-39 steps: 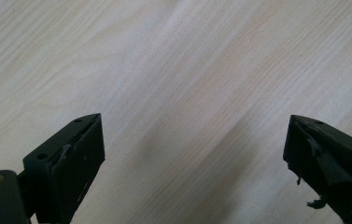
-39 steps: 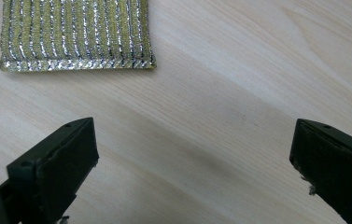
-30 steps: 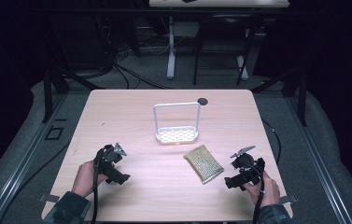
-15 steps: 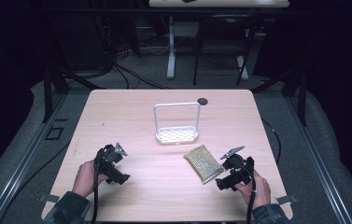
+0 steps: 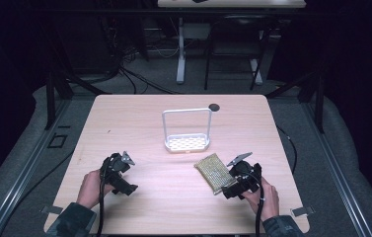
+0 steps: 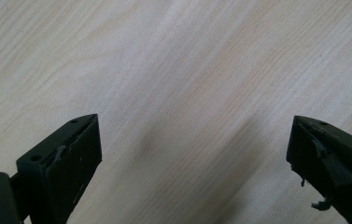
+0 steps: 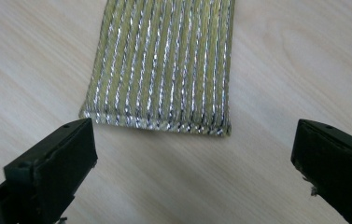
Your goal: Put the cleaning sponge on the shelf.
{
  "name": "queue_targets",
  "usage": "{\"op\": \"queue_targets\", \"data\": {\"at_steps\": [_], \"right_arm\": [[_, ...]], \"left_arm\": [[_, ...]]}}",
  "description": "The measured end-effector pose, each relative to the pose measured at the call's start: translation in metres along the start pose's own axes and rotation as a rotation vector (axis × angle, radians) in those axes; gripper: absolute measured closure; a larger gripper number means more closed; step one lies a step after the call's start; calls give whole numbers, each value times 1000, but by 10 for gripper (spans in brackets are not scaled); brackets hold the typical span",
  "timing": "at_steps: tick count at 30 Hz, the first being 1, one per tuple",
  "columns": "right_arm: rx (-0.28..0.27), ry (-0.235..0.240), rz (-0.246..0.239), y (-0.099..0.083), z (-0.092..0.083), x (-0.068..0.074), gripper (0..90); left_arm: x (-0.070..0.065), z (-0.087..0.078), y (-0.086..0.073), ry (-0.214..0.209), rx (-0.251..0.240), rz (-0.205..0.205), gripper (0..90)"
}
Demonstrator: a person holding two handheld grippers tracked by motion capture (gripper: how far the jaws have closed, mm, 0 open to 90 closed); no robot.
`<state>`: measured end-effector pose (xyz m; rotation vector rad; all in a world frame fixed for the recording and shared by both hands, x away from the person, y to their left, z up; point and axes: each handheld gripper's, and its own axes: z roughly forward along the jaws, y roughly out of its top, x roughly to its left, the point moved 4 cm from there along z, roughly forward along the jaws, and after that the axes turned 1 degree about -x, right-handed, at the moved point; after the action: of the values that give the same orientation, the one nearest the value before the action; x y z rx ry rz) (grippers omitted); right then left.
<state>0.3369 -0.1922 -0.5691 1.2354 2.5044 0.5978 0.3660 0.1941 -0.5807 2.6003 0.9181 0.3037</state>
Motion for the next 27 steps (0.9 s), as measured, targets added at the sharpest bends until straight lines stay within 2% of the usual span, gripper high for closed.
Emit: {"op": "queue_targets", "data": {"at_steps": [5,14,23,27], "right_arm": [[-25,-3,-3,7,-2,4,0],[4,34,-34,14,8,15,0],[28,52,-25,21,18,16,0],[54,57,-24,25,28,19,0]], "left_arm": [[0,0,0,-3,1,1,34],[-1,1,0,-10,3,-1,36],[-1,1,1,-11,4,3,36],[-1,1,1,-11,2,0,37]]}}
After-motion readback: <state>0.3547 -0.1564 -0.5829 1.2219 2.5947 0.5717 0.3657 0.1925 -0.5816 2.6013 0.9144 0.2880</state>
